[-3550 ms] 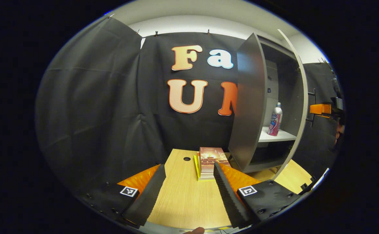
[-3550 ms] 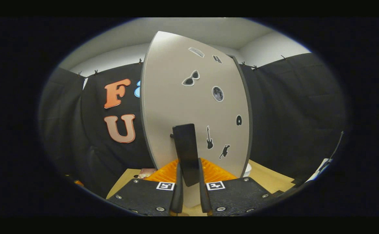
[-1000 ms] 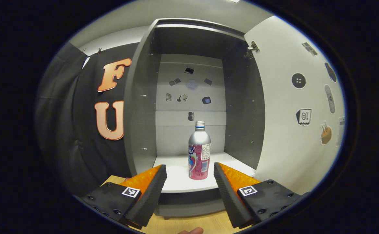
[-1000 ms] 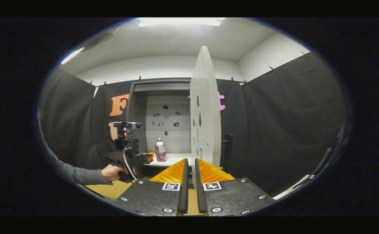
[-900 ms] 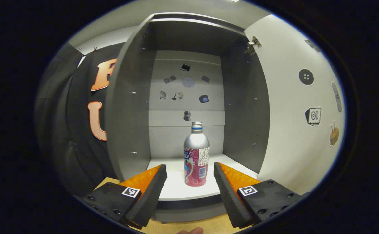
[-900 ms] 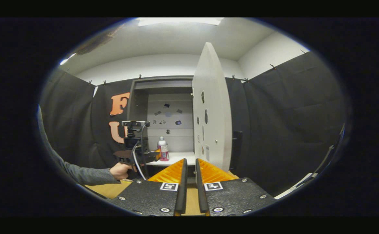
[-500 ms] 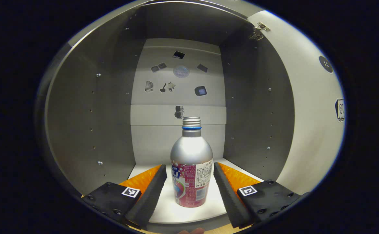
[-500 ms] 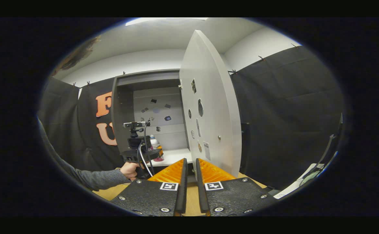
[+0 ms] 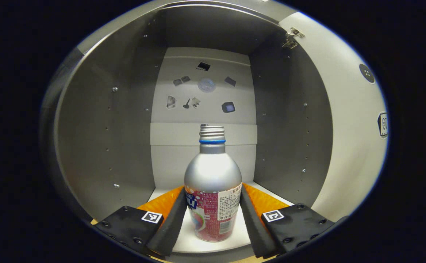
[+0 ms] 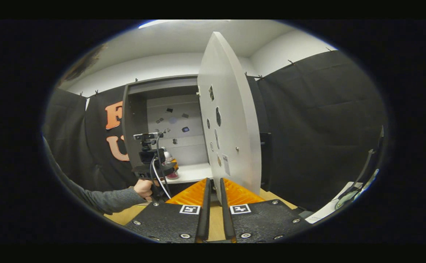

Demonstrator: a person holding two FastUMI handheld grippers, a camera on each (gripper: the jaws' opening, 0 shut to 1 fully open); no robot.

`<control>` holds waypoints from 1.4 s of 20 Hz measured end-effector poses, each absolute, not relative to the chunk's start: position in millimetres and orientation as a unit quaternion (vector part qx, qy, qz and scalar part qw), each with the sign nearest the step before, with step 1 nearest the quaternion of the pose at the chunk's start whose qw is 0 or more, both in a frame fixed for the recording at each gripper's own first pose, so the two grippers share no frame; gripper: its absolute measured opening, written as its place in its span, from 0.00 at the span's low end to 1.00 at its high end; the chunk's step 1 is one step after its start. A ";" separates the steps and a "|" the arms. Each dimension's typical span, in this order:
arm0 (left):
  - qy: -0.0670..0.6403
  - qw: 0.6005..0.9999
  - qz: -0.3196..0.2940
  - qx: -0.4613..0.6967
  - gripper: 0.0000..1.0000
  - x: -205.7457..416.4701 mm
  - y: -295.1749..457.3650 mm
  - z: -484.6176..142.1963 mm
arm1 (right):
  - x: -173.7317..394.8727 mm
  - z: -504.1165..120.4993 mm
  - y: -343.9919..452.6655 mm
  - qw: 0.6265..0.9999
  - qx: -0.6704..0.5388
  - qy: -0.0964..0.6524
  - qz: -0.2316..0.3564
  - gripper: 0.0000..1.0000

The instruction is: Open the cabinet door with the right hand, grasp the bottle in the cabinet with the left hand and place it on the coaster, then close the cabinet door with the right hand.

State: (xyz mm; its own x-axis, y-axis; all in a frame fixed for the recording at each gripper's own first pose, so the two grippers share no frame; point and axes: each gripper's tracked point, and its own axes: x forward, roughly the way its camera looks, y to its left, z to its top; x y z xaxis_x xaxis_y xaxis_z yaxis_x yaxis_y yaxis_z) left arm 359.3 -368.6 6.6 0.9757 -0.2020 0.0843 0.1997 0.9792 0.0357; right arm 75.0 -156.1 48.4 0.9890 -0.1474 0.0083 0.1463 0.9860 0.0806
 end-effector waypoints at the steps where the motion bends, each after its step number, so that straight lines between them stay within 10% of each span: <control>1: -0.047 0.994 -0.100 0.016 0.86 343.0 -362.1 6.8 | 72.1 46.3 -156.1 0.997 0.042 -0.004 -0.067 0.16; 15: 0.011 0.998 -0.026 0.065 0.84 138.7 -260.1 -153.2 | 34.1 -9.6 -146.7 0.996 0.046 0.070 0.023 0.12; 28: 0.109 0.993 0.008 0.045 0.86 125.3 -226.8 -334.3 | 49.7 -93.1 -152.6 0.980 0.029 0.198 0.014 0.16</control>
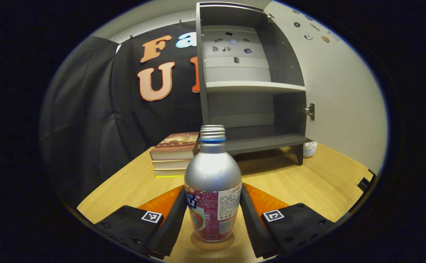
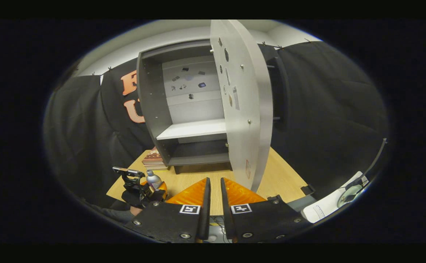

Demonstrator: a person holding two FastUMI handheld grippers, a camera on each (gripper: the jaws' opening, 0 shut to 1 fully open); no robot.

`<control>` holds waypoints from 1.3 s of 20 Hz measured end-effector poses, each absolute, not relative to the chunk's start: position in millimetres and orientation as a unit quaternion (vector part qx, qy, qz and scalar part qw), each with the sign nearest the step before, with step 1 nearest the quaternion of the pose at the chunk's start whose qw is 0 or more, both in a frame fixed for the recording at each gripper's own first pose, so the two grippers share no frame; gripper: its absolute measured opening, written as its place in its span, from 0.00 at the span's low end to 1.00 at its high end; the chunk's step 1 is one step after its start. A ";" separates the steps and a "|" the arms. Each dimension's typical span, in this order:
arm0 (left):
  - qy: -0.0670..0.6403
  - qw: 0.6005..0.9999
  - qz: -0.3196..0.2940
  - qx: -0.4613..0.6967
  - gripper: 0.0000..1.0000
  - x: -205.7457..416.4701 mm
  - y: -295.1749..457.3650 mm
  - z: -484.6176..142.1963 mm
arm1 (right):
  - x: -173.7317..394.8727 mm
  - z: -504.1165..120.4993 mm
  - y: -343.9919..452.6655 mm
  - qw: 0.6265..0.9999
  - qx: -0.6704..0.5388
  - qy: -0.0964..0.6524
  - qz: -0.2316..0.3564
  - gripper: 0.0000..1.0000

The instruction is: Open the cabinet door with the right hand, grasp the bottle in the cabinet with the left hand and place it on the coaster, then close the cabinet door with the right hand.

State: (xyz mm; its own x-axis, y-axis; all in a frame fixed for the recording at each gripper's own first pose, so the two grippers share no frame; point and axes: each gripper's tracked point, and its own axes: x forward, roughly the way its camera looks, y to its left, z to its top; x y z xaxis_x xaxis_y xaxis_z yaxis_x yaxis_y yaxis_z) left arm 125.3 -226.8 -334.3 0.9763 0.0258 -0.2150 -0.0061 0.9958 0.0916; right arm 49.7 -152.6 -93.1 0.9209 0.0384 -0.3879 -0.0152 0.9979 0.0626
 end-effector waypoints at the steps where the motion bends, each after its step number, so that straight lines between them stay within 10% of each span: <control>1: 0.114 0.992 0.012 0.046 0.85 126.0 -225.2 -340.6 | 49.9 -97.7 -152.1 0.978 0.028 0.206 0.014 0.16; 26: 0.096 0.993 0.027 0.063 0.95 91.5 -218.0 -306.5 | 32.0 -93.5 -151.3 0.979 0.062 0.188 0.043 0.17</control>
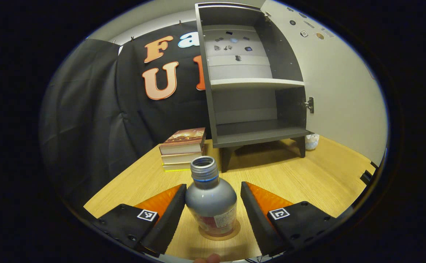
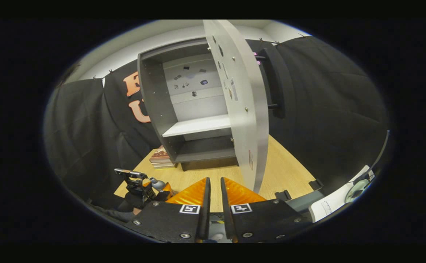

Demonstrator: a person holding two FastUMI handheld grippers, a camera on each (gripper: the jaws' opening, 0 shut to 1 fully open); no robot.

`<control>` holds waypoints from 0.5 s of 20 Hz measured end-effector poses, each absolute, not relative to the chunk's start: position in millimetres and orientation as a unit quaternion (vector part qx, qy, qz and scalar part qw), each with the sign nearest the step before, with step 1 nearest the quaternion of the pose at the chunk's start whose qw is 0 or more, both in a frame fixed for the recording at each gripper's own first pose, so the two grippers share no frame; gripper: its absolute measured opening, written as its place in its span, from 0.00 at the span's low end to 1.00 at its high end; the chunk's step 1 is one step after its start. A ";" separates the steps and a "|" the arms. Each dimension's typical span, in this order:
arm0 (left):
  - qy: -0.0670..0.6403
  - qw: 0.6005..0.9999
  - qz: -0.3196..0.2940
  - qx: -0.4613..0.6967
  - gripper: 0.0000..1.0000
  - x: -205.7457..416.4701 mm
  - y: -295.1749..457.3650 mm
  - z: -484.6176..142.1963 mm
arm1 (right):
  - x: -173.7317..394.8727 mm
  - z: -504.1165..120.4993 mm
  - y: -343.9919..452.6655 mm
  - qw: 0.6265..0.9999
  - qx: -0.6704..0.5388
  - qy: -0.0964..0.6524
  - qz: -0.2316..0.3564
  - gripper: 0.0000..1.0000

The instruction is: Open the cabinet door with the right hand, grasp the bottle in the cabinet with the left hand and place it on the coaster, then close the cabinet door with the right hand.

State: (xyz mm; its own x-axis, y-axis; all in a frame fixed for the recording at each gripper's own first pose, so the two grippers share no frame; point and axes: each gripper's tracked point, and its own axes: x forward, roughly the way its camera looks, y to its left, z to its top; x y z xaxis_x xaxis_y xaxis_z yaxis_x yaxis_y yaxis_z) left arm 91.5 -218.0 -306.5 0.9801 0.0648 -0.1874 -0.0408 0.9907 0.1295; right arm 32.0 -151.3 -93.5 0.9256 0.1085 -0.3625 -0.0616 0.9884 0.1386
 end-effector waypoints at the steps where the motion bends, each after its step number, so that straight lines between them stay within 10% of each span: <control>1: 0.090 0.994 0.026 0.062 0.95 90.6 -218.0 -296.4 | 29.6 -90.4 -151.0 0.980 0.066 0.184 0.045 0.17; 6: 0.046 0.996 0.027 0.073 0.95 77.0 -221.1 -230.2 | 18.8 -62.0 -157.3 0.987 0.074 0.137 0.050 0.11; 8: 0.028 0.996 0.026 0.076 0.95 66.9 -224.9 -199.8 | 14.9 -43.5 -164.3 0.989 0.080 0.110 0.049 0.30; 10: 0.008 0.997 0.025 0.072 0.95 59.8 -226.7 -167.9 | 12.4 -25.3 -176.3 0.993 0.076 0.084 0.043 0.11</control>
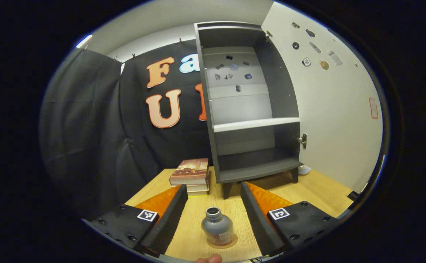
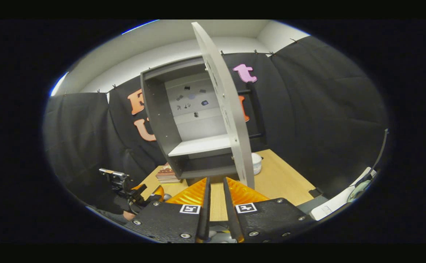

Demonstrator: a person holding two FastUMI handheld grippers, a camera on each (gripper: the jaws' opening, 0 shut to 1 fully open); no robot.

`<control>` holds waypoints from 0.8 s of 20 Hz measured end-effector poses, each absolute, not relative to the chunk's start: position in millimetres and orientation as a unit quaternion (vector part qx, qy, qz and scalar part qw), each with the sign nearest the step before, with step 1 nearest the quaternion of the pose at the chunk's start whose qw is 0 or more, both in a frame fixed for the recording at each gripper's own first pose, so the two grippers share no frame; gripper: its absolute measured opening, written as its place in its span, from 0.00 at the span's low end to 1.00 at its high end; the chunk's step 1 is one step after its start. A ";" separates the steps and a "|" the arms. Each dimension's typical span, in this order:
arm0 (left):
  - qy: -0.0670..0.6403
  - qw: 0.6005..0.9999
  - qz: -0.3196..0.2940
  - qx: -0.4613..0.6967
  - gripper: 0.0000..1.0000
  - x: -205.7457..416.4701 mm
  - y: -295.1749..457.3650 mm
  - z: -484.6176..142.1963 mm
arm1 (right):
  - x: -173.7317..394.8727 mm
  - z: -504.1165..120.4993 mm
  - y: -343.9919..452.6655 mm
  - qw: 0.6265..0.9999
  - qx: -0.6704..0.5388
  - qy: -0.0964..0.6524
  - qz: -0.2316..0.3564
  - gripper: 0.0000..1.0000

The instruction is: Open the cabinet door with the right hand, grasp the bottle in the cabinet with the left hand and place it on the coaster, then close the cabinet door with the right hand.

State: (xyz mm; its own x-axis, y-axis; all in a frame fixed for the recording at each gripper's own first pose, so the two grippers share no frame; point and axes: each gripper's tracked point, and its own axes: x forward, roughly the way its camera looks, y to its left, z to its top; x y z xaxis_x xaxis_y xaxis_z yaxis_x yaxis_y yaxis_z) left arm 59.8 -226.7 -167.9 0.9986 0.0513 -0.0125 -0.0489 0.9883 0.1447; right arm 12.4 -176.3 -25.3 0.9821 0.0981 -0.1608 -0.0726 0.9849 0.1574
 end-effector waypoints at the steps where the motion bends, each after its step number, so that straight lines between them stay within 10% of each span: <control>1: -0.003 0.998 0.023 0.066 0.95 57.5 -228.5 -152.3 | 12.5 -15.7 -184.0 0.994 0.074 0.072 0.039 0.21; 12: -0.017 0.996 0.022 0.080 0.95 36.3 -211.5 -88.0 | 62.1 23.8 -254.5 0.997 0.074 0.022 0.026 0.19; 16: -0.017 0.996 0.039 0.079 0.95 33.7 -192.8 -77.9 | 80.2 14.2 -255.2 0.995 0.085 0.029 0.045 0.40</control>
